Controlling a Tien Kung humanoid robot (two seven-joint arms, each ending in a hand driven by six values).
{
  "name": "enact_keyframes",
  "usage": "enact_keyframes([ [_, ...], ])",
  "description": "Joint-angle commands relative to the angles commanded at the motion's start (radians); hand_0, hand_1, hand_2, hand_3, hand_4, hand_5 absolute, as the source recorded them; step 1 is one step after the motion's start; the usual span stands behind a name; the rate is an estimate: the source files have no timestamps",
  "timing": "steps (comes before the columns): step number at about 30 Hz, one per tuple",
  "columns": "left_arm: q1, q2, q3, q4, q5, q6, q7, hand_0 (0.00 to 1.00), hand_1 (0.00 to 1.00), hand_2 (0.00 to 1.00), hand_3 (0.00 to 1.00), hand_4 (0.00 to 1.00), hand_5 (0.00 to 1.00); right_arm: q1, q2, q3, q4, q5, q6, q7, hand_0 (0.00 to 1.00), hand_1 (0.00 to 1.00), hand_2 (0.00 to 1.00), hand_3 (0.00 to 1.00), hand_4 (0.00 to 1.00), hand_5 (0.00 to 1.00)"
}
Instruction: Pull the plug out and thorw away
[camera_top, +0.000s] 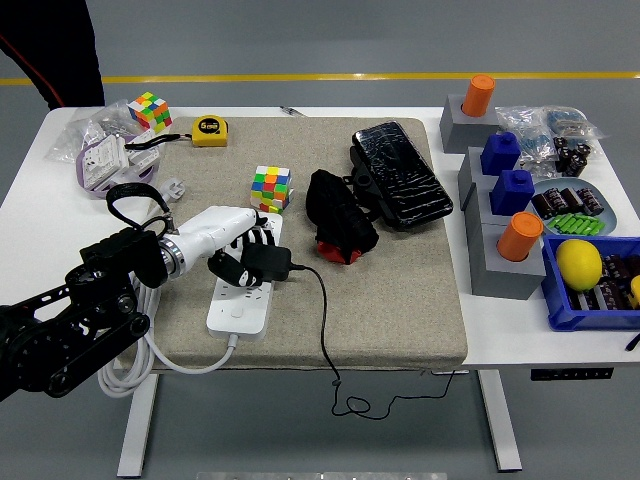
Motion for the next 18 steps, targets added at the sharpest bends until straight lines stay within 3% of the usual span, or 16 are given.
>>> enact_keyframes([
  [5,-0.007,0.001,0.005,0.003,-0.017,-0.007,0.009,0.392,0.504,0.516,0.552,0.931,0.089,0.000,-0.001,-0.003,0.000,0.001,0.000,0.001,0.640,0.678,0.686,0.605,0.998,0.475],
  [6,-0.008,0.002,0.004,0.000,-0.021,-0.006,0.008,0.312,0.359,0.443,0.538,0.738,0.002,0.000,-0.001,-0.001,0.000,0.001,0.000,0.001,0.641,0.678,0.686,0.605,0.998,0.475],
  [18,-0.023,0.004,-0.002,-0.036,-0.013,-0.027,0.029,0.297,0.343,0.433,0.532,0.711,0.002,0.001,-0.001,-0.004,0.000,0.003,0.000,0.001,0.640,0.678,0.686,0.605,0.998,0.475],
])
